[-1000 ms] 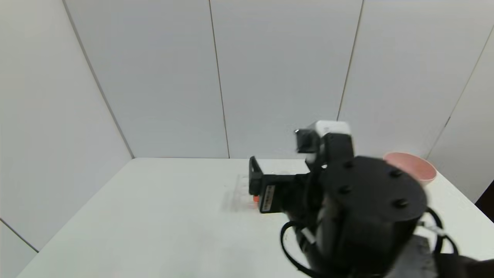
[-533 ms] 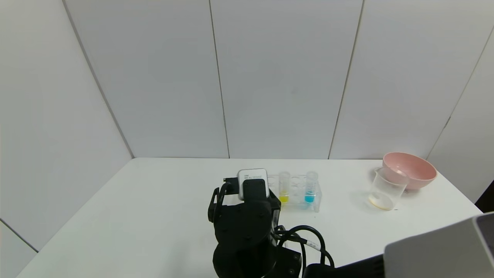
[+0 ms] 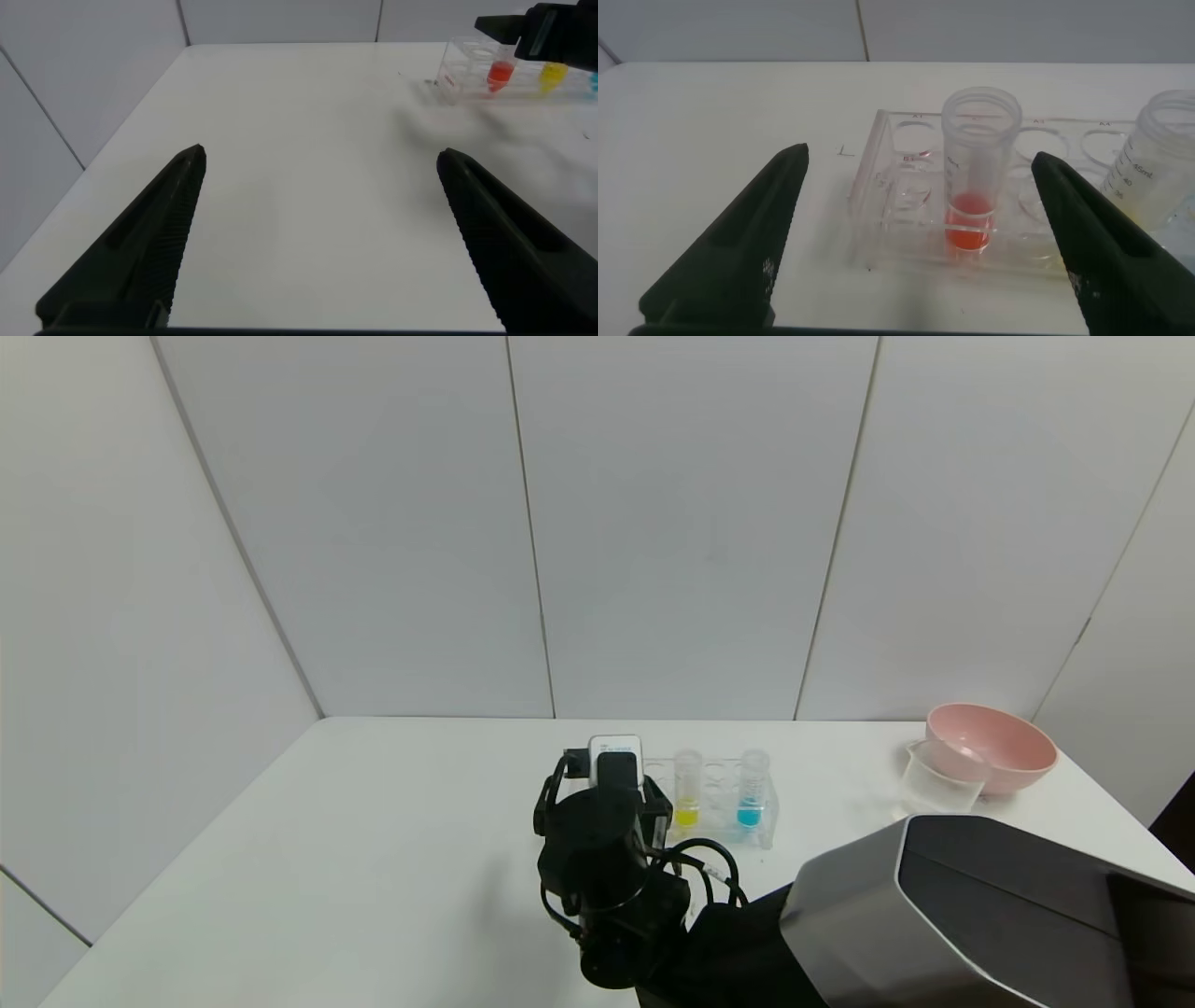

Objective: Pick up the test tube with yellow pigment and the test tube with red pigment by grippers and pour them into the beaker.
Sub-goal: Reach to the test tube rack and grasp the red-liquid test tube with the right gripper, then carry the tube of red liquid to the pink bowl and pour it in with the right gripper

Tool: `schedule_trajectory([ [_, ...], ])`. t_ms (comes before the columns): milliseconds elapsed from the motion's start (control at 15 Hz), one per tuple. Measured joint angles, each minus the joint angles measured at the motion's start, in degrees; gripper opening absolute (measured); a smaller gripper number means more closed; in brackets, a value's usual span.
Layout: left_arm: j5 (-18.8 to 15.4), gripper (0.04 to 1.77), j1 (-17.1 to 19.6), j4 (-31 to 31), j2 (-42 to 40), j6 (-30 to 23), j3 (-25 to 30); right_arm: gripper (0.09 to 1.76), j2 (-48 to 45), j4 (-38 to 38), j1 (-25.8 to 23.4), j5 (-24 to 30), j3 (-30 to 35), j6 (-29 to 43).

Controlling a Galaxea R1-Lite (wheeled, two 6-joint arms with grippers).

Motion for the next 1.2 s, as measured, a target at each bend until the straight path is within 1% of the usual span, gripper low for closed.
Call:
schedule_trajectory([
  [267, 0.0, 1.76, 0.0, 0.0, 0.0, 0.0, 0.0, 1.71, 2.76, 1.54, -3.28, 1.61, -3.24, -0.33],
  [467, 0.0, 1.76, 0.0, 0.0, 0.0, 0.0, 0.0, 1.71, 3.66, 1.62, -4.3, 3.5, -4.38, -0.4],
  [533, 0.0, 1.76, 0.0, 0.0, 0.0, 0.0, 0.0, 1.6, 3.85, 1.67, -4.44, 3.96, -4.71, -0.44],
  [600, 0.0, 1.76, 0.0, 0.0, 0.0, 0.0, 0.0, 1.41, 4.1, 1.84, -4.63, 4.11, -5.03, -0.63],
  [733, 0.0, 1.76, 0.0, 0.0, 0.0, 0.0, 0.0, 1.12, 4.51, 2.06, -4.83, 4.1, -5.58, -0.88],
  [800, 0.0, 1.76, 0.0, 0.0, 0.0, 0.02, 0.0, 0.99, 4.68, 2.06, -4.91, 4.1, -5.69, -0.88],
  [933, 0.0, 1.76, 0.0, 0.0, 0.0, 0.0, 0.0, 0.8, 4.93, 2.06, -5.13, 4.1, -5.75, -0.82],
  [1000, 0.0, 1.76, 0.0, 0.0, 0.0, 0.0, 0.0, 0.59, 5.03, 2.08, -5.27, 4.13, -5.78, -0.84],
  [1067, 0.0, 1.76, 0.0, 0.0, 0.0, 0.0, 0.0, 0.56, 5.1, 2.15, -5.33, 4.1, -5.78, -0.85],
  [1200, 0.0, 1.76, 0.0, 0.0, 0.0, 0.0, 0.0, 0.56, 5.14, 2.12, -5.33, 4.13, -5.78, -0.85],
])
